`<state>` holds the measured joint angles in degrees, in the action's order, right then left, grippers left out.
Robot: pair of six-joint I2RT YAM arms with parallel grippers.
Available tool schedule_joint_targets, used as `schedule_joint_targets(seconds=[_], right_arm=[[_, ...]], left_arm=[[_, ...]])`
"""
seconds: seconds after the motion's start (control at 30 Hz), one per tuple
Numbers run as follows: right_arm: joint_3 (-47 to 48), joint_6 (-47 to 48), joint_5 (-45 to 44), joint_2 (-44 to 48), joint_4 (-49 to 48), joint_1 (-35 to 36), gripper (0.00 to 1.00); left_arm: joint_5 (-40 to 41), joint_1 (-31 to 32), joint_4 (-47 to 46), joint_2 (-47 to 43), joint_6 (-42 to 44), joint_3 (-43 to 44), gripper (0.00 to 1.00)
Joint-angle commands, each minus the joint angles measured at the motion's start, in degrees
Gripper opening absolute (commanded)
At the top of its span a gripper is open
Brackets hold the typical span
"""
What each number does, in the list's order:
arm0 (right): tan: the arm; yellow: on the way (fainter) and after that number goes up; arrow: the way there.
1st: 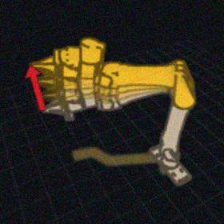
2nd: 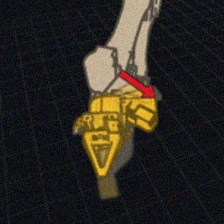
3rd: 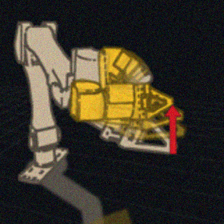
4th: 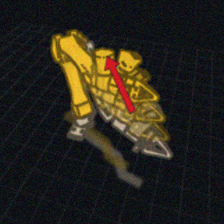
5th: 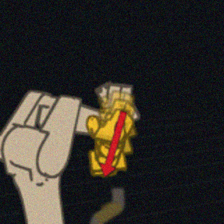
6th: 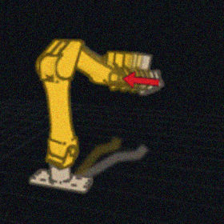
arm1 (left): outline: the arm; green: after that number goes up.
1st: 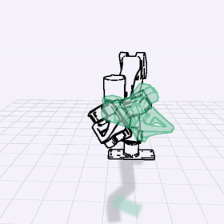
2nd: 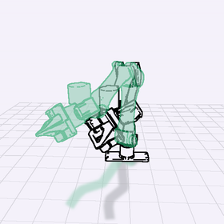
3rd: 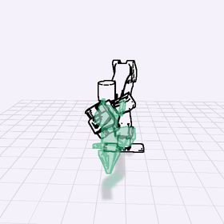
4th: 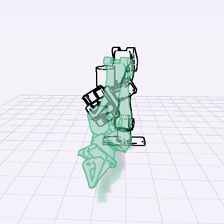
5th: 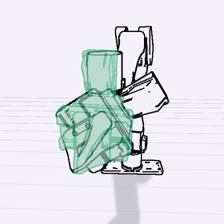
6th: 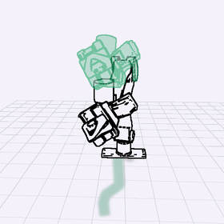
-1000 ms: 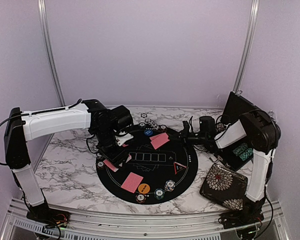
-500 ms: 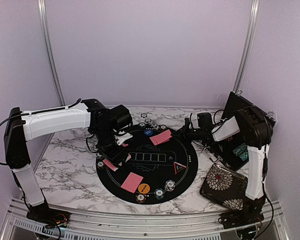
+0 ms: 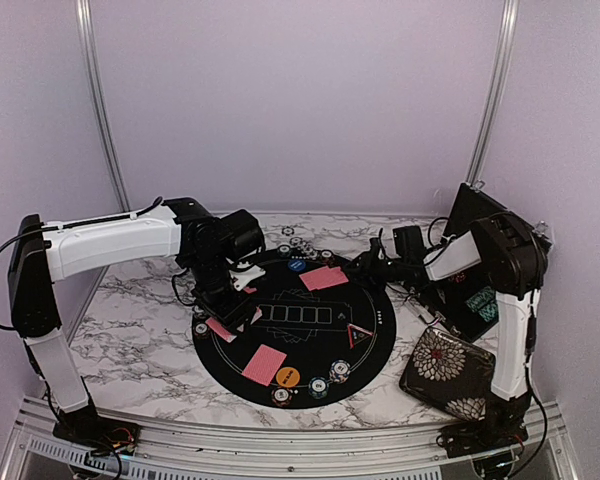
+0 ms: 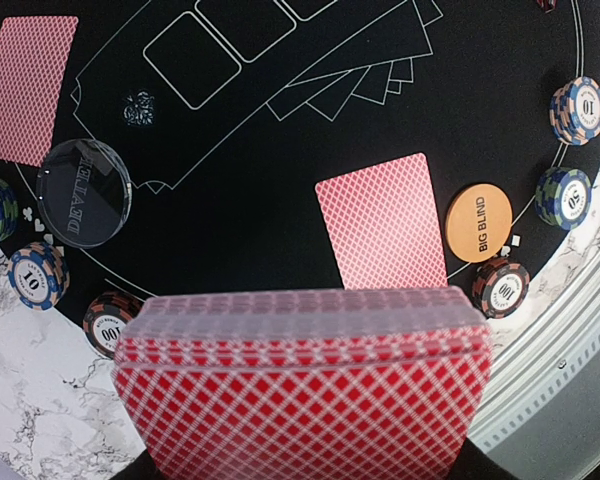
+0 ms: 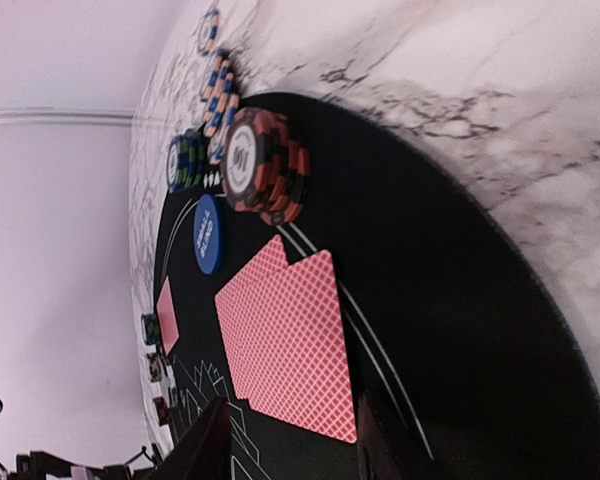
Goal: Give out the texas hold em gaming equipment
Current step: Distribute the poker card in the small blind area, then pick up the poker card from the face-down deck piles.
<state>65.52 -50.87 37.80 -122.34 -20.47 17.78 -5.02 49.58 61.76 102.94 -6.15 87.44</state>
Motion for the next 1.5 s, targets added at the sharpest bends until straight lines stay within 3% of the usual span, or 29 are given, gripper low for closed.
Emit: schedule_joint_targets(seconds=[0.0, 0.23, 0.37, 0.9, 1.27, 1.47], right_arm=[[0.1, 3.7, -4.3, 3.2, 5.7, -0.4, 0.49], [-1.1, 7.5, -7.8, 7.9, 10.6, -0.1, 0.66], [-3.1, 7.3, -5.6, 11.5, 9.6, 0.5, 0.7], [-8.2, -6.1, 10.1, 15.9, -5.0, 18.2, 0.7], [-8.5, -17.1, 13.2, 11.7, -19.5, 25.3, 0.69], [-7.9, -19.7, 13.3, 10.1, -22.4, 26.9, 0.69]], left_arm=[[-0.3, -0.4, 0.4, -1.1, 0.5, 1.0, 0.45], [-0.5, -0.4, 0.4, -0.9, 0.5, 1.2, 0.45], [-0.5, -0.3, 0.4, -1.0, 0.5, 1.3, 0.45], [-0.7, 1.1, 0.5, -0.3, 0.6, 2.4, 0.44], [-0.8, 1.9, 0.6, -0.1, 0.7, 3.0, 0.44], [-0.7, 2.0, 0.5, -0.2, 0.9, 2.8, 0.44]])
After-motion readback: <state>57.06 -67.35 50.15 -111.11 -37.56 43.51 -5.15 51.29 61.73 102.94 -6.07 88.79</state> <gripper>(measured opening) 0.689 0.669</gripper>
